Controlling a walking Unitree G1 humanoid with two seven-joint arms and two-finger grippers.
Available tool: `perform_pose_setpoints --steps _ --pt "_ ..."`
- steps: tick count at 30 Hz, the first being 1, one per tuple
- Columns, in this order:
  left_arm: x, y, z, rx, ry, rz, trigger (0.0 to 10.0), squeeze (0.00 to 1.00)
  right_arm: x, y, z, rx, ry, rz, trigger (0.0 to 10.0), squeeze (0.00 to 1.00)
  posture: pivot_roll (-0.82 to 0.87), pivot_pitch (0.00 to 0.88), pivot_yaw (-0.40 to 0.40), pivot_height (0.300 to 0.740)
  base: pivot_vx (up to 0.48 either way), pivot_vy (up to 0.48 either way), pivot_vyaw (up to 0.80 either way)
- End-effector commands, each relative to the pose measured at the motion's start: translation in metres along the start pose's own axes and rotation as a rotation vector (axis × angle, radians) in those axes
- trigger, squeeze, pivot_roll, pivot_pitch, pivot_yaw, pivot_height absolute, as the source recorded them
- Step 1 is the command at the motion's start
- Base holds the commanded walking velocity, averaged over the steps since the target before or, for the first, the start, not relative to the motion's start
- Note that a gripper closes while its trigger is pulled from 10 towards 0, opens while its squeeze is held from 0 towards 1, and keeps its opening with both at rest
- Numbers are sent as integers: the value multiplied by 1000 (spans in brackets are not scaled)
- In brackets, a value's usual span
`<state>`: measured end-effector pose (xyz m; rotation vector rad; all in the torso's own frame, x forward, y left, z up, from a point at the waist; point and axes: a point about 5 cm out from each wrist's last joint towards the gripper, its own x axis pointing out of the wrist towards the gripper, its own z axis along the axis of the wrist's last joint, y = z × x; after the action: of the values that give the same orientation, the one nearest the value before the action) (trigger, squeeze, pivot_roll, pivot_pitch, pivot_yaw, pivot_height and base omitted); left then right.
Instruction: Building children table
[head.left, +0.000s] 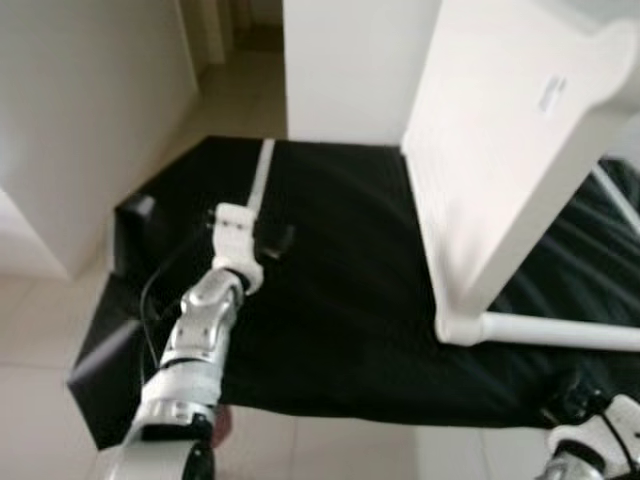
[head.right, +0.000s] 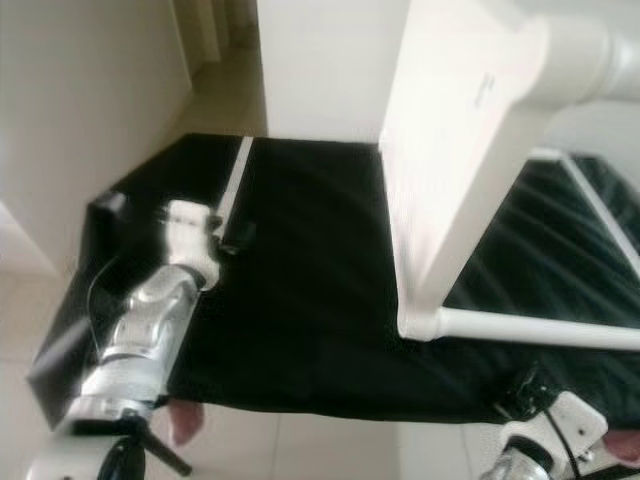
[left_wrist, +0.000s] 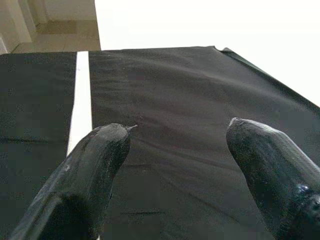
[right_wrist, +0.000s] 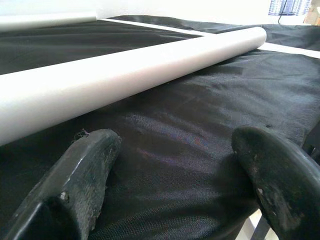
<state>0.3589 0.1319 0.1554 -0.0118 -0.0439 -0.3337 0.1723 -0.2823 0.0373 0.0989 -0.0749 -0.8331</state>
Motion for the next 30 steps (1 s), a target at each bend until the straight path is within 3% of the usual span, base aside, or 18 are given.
perform_pose_setpoints --steps 1,30 --pt "-2 19 1 18 7 300 10000 0 -2 96 102 -110 -310 258 10000 0 -24 0 61 740 0 0 0" --pt "-2 19 1 18 7 300 10000 0 -2 96 102 -110 -310 258 10000 0 -24 0 61 740 0 0 0"
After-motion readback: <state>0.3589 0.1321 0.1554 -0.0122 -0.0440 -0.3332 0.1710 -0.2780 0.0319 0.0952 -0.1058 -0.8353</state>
